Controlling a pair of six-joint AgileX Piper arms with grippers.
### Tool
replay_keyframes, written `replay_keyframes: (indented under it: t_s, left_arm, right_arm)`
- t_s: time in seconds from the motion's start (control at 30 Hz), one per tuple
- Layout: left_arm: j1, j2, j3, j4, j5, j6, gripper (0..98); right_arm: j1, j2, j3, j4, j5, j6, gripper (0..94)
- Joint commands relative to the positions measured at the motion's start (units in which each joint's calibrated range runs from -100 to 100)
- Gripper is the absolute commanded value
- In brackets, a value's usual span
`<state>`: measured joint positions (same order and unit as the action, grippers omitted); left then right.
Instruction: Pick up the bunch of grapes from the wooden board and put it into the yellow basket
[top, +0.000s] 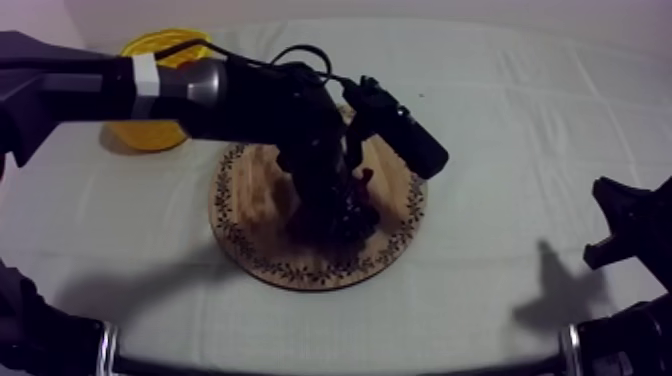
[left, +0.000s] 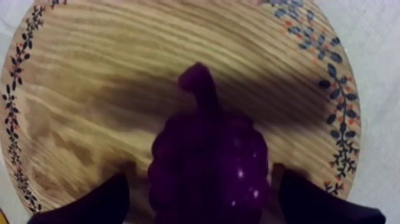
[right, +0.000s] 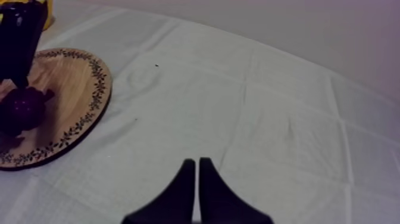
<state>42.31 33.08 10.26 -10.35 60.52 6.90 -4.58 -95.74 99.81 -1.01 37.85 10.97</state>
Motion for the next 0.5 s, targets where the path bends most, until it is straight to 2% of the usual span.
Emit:
replay_keyframes:
  t_s: [0.0,0.23,0.33,0.47]
  left_arm:
    - [0.00,0.49,-0.79,0.08,0.86,-0.05,89.7]
    - [-0.19,1.76,-2.40,0.50,2.57,-1.24,62.7]
    - [-0.34,2.00,-2.79,0.76,2.89,-1.81,57.8]
    - [-0.50,1.36,-2.14,0.72,2.88,-2.20,56.5]
  right_arm:
    - [-0.02,-0.01,-0.03,0.01,-0.03,-0.01,0.4]
    - [-0.02,-0.01,-0.03,0.01,-0.03,-0.01,0.4]
    - [-0.02,-0.01,-0.03,0.01,-0.03,-0.01,0.4]
    - [-0.02,-0.01,-0.03,0.01,-0.03,-0.01,0.4]
